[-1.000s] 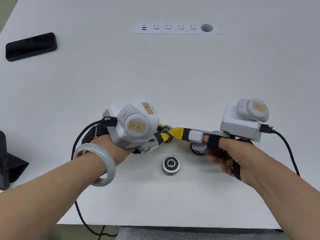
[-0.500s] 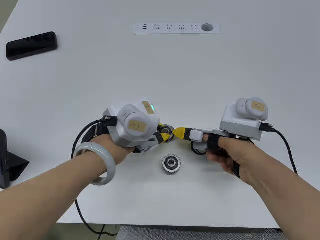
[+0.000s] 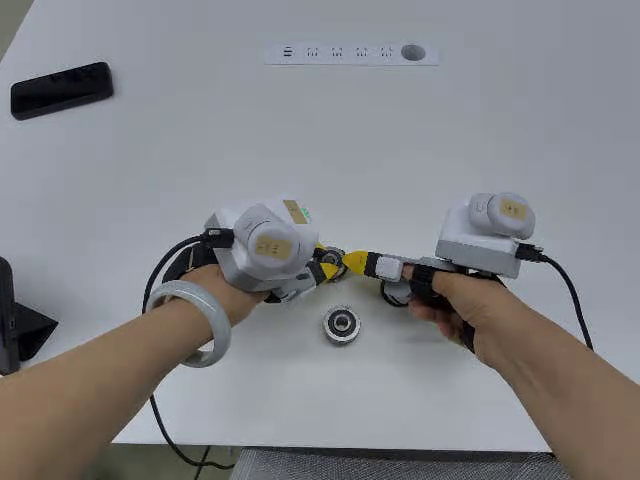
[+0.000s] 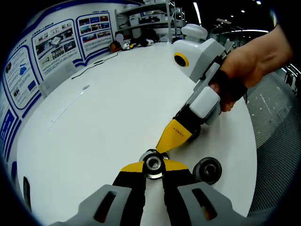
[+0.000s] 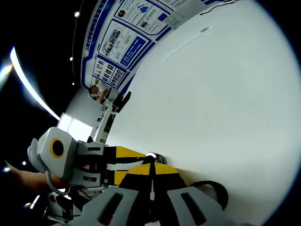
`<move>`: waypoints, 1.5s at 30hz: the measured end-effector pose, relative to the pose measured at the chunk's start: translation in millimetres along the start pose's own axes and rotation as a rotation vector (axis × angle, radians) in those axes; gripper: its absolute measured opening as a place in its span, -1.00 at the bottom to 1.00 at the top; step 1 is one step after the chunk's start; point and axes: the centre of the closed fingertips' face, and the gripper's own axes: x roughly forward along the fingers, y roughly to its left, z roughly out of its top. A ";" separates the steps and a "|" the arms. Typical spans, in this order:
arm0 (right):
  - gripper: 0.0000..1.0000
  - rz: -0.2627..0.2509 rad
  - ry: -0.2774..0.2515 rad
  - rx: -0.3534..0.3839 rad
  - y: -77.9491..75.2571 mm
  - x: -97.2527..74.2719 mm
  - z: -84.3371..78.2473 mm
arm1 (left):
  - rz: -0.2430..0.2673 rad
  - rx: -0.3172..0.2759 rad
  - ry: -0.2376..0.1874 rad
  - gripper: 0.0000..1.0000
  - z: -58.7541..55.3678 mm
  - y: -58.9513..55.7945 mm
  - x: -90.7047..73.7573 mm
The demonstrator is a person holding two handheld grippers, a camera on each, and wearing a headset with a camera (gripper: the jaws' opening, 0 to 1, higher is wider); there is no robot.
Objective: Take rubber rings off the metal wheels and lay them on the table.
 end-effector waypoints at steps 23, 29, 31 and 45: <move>-0.98 0.066 -0.011 0.023 16.8 -0.4 0.0 | -0.004 0.008 0.002 -0.73 -0.5 -0.5 -0.5; -0.97 0.070 -0.013 0.017 20.2 -1.0 -0.2 | -0.003 0.009 0.005 -0.73 -0.7 -0.3 -0.7; -0.97 0.062 -0.019 0.021 17.7 -2.5 1.2 | -0.003 0.011 0.007 -0.73 -0.8 -0.5 -0.7; -0.97 -0.004 -0.019 0.031 6.3 -1.2 0.5 | -0.011 0.049 -0.021 -0.71 4.7 -2.9 -2.8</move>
